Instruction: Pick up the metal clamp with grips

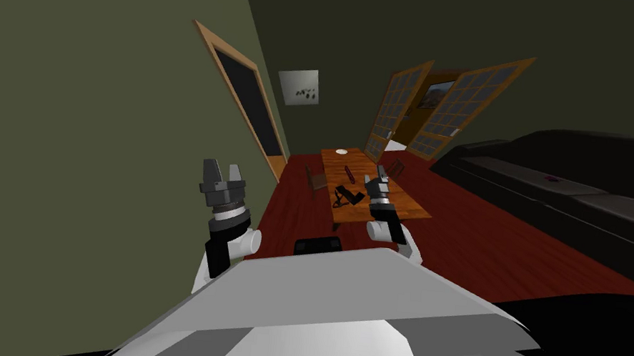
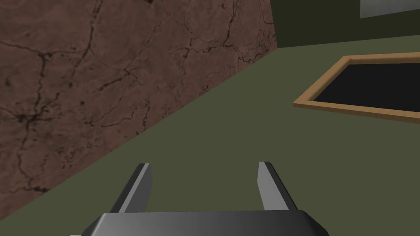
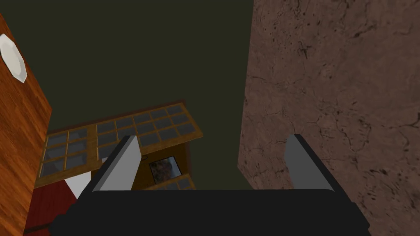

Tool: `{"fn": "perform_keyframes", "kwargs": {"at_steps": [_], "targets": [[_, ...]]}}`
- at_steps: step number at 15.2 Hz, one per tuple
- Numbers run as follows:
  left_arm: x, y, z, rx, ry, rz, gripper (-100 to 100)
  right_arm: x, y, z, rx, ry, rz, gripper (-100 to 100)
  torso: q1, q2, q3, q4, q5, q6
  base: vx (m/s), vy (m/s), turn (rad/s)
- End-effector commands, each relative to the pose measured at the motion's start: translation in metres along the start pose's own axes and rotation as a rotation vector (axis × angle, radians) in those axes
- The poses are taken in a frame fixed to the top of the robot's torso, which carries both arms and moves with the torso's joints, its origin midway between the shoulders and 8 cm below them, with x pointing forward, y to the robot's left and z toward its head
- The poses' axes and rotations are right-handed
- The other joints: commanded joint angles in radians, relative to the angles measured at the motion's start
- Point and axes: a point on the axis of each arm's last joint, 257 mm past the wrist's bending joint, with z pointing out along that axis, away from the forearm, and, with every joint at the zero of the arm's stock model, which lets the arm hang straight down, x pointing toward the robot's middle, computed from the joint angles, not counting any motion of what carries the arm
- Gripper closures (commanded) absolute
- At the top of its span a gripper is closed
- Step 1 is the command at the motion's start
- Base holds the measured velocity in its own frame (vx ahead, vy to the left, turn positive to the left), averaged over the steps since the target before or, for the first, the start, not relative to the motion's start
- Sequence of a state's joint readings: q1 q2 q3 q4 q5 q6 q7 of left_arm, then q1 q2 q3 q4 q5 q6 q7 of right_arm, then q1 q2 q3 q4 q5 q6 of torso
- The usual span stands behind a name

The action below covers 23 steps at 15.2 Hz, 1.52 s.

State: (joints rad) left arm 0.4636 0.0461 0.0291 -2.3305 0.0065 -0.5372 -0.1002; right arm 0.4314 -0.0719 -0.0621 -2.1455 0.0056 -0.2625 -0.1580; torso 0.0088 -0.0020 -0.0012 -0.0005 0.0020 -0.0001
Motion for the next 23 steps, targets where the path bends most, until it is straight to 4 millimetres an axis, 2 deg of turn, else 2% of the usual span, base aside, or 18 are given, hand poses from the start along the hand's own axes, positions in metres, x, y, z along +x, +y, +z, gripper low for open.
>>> {"fn": "perform_keyframes", "kwargs": {"at_steps": [1,2,3,7,8,10,11,12,13,14,15,16,17,19,20,21,22,23], "targets": [[0.000,0.000,0.000,0.000,0.000,0.000,0,-0.015,-0.023,-0.002,0.067,-0.011,0.009,-100,0.000,0.000,0.000,0.000,0.000,0.000,0.023,0.107,0.002],[0.000,0.000,0.000,0.000,0.000,0.000,0,-0.027,-0.038,-0.003,0.111,-0.025,0.019,-100,0.000,0.000,0.000,0.000,0.000,0.000,0.042,0.142,0.008],[0.000,0.000,0.000,0.000,0.000,0.000,0,-0.028,-0.040,-0.004,0.118,-0.026,0.019,-100,0.001,-0.001,0.000,0.000,0.000,0.000,0.041,0.148,-0.003],[0.000,0.000,0.000,0.000,0.000,0.000,0,-0.058,-0.078,-0.011,0.229,-0.075,0.047,-100,0.001,-0.002,-0.001,0.000,0.000,0.000,0.047,0.128,-0.004],[0.000,0.000,0.000,0.000,0.000,0.000,0,-0.075,-0.094,-0.016,0.275,-0.105,0.065,-100,0.000,-0.002,-0.001,0.000,0.000,0.000,0.056,0.115,-0.003],[0.000,0.000,0.000,0.000,0.000,0.000,0,-0.075,-0.097,-0.017,0.287,-0.109,0.065,-100,-0.001,-0.003,-0.002,-0.001,0.000,0.000,0.050,0.078,-0.005],[0.000,0.000,0.000,0.000,0.000,0.000,0,-0.094,-0.116,-0.024,0.342,-0.148,0.088,-100,-0.003,-0.002,-0.001,0.000,0.000,0.000,0.051,0.073,0.005],[0.000,0.000,0.000,0.000,0.000,0.000,0,-0.094,-0.117,-0.024,0.345,-0.149,0.088,-100,-0.003,-0.002,-0.001,0.000,-0.001,0.000,0.051,0.082,-0.006],[0.000,0.000,0.000,0.000,0.000,0.000,0,-0.113,-0.132,-0.031,0.392,-0.191,0.113,-100,-0.003,-0.002,-0.001,0.000,-0.001,0.000,0.067,0.104,-0.008],[0.000,0.000,0.000,0.000,0.000,0.000,0,-0.114,-0.136,-0.034,0.404,-0.195,0.113,-100,-0.002,-0.003,-0.002,-0.001,-0.001,0.000,0.085,0.104,-0.007],[0.000,0.000,0.000,0.000,0.000,0.000,0,-0.134,-0.152,-0.043,0.450,-0.243,0.140,-100,-0.002,-0.004,-0.002,-0.001,0.000,0.000,0.105,0.095,-0.007],[0.000,0.000,0.000,0.000,0.000,0.000,0,-0.135,-0.155,-0.045,0.462,-0.248,0.142,-100,-0.002,-0.005,-0.003,-0.001,0.000,0.000,0.109,0.089,-0.011],[0.000,0.000,0.000,0.000,0.000,0.000,0,-0.154,-0.165,-0.052,0.495,-0.294,0.170,-100,-0.002,-0.006,-0.003,-0.001,0.000,0.000,0.123,0.093,-0.007],[0.000,0.000,0.000,0.000,0.000,0.000,0,-0.156,-0.174,-0.058,0.519,-0.306,0.175,-100,-0.003,-0.007,-0.004,-0.002,-0.001,0.000,0.106,0.061,-0.008],[0.000,0.000,0.000,0.000,0.000,0.000,0,-0.175,-0.185,-0.069,0.561,-0.363,0.211,-100,-0.004,-0.006,-0.004,-0.001,-0.001,0.000,0.094,0.043,-0.001],[0.000,0.000,0.000,0.000,0.000,0.000,0,-0.177,-0.192,-0.074,0.575,-0.370,0.211,-100,-0.005,-0.006,-0.003,-0.001,-0.001,0.000,0.104,0.051,-0.006],[0.000,0.000,0.000,0.000,0.000,0.000,0,-0.197,-0.204,-0.087,0.606,-0.430,0.249,-100,-0.006,-0.006,-0.004,-0.001,-0.001,0.000,0.132,0.057,-0.009],[0.000,0.000,0.000,0.000,0.000,0.000,0,-0.198,-0.208,-0.091,0.624,-0.437,0.250,-100,-0.005,-0.007,-0.004,-0.002,-0.001,0.000,0.130,0.054,-0.014]]}}
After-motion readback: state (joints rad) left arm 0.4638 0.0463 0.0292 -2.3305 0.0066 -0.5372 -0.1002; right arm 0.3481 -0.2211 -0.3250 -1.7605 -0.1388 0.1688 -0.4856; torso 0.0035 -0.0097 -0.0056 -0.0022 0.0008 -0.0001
